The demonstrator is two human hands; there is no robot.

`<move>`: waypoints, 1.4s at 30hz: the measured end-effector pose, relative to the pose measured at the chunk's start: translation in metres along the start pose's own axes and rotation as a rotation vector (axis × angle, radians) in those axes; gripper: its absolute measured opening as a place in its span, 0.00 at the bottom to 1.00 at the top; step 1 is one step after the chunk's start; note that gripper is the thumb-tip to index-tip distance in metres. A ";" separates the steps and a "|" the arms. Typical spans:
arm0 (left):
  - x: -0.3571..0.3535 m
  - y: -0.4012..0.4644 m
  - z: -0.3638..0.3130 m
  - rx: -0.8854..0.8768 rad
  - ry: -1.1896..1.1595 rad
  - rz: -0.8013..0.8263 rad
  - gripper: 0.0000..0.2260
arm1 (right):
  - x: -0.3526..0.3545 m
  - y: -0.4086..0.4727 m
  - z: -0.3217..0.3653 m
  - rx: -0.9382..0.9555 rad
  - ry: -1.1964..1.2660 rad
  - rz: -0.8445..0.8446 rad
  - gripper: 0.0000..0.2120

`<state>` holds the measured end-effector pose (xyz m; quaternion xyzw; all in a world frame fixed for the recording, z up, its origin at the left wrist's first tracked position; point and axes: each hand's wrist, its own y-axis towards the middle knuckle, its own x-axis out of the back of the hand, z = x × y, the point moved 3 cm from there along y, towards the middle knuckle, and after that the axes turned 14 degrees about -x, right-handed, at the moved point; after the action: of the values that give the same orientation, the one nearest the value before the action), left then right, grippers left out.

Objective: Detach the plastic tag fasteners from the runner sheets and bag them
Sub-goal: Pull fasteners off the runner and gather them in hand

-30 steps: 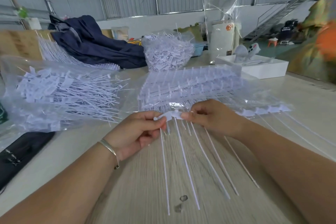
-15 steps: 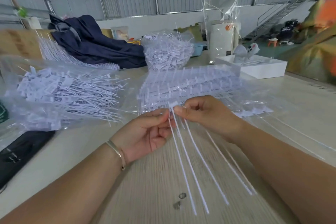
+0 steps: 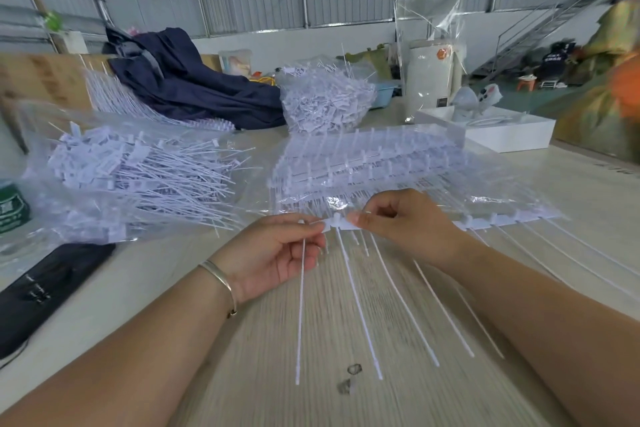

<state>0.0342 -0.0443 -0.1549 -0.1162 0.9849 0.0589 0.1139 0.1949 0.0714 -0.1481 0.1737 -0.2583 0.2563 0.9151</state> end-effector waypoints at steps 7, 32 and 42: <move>-0.004 0.002 0.002 0.052 -0.160 0.026 0.03 | -0.006 -0.003 0.005 0.090 0.076 0.046 0.05; 0.000 0.007 0.005 -0.085 0.213 -0.171 0.08 | 0.001 -0.006 0.016 0.127 -0.016 0.008 0.17; -0.001 0.004 0.008 0.124 0.028 -0.089 0.16 | -0.009 -0.007 0.014 0.191 -0.343 -0.010 0.13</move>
<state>0.0359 -0.0389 -0.1616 -0.1534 0.9820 -0.0092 0.1097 0.1863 0.0562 -0.1433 0.3021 -0.3842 0.2419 0.8382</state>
